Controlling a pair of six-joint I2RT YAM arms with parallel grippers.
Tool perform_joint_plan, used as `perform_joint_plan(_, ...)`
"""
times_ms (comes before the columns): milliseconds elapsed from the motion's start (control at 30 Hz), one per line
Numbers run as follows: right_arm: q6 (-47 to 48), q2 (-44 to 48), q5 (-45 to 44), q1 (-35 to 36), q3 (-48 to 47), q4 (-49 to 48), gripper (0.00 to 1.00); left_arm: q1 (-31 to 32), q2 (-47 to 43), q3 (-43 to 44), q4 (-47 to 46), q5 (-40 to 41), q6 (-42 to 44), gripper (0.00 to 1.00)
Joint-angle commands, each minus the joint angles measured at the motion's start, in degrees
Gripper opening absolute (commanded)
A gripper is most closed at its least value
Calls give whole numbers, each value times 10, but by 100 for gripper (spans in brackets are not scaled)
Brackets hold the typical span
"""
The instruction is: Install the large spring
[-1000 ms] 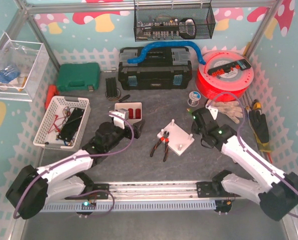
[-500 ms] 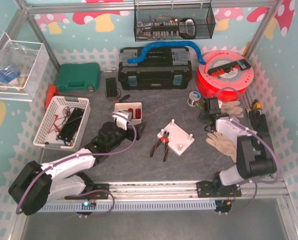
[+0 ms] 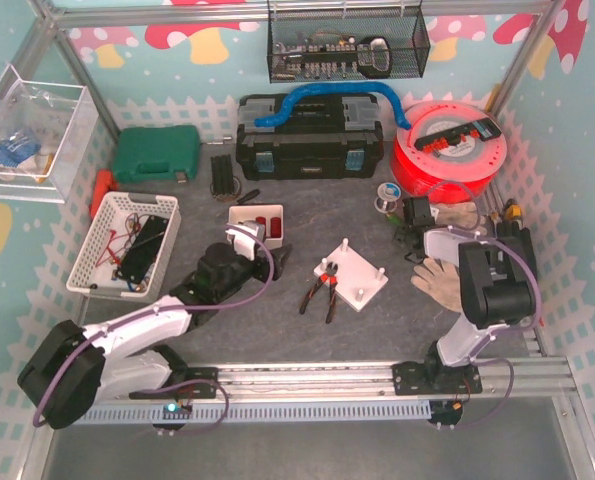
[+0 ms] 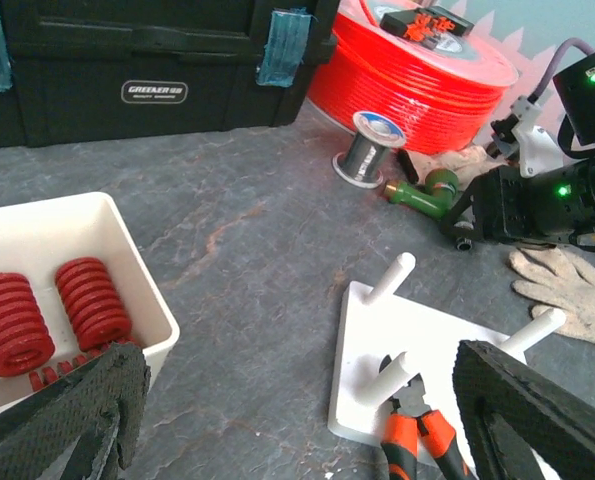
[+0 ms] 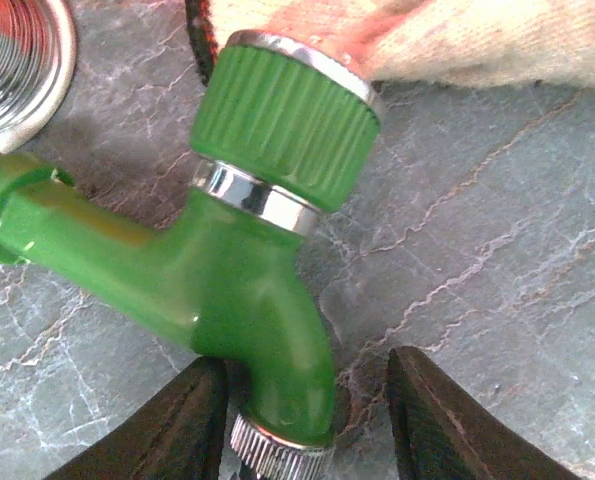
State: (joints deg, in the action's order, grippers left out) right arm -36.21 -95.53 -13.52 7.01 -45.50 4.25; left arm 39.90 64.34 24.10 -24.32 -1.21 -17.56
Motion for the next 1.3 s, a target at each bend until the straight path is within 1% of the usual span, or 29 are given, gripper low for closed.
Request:
perform_joint_plan(0,-7,17,-23,-4,-13,26,53,5,5,22,17,4,4,83)
perform_joint_plan(67,0,43,-20,-4,-13,39,59,7,5,27,25,2,-1,81)
perform_joint_plan(200,28,109,14,-2,-12,64,68,8,4,35,50,-1,-33,77)
perform_joint_plan(267,61,147,53,3,-5,48,72,11,4,45,83,-12,-50,73)
perform_joint_plan(300,78,165,87,8,3,32,77,16,3,47,99,-14,-58,72)
perform_joint_plan(333,88,185,103,15,11,16,83,22,3,49,115,-12,-66,69)
perform_joint_plan(367,94,202,114,24,17,8,86,29,3,54,137,-8,-74,67)
perform_joint_plan(433,102,233,127,43,24,-3,87,50,8,67,186,10,-89,63)
perform_joint_plan(500,103,258,121,58,29,-7,88,79,13,74,231,28,-98,56)
perform_joint_plan(600,113,289,127,65,52,-36,89,115,21,67,252,36,-117,45)
perform_joint_plan(667,116,307,116,65,90,-77,89,136,29,62,257,41,-129,41)
perform_joint_plan(800,112,339,109,65,134,-110,89,175,64,66,260,66,-144,38)
perform_joint_plan(933,99,372,72,65,161,-119,89,205,118,95,259,86,-134,39)
perform_joint_plan(1100,87,402,27,65,188,-128,88,209,191,135,258,90,-124,39)
perform_joint_plan(1133,87,408,22,65,193,-130,87,209,201,142,258,102,-121,39)
perform_joint_plan(1267,87,417,19,65,202,-139,87,209,229,166,258,105,-108,39)
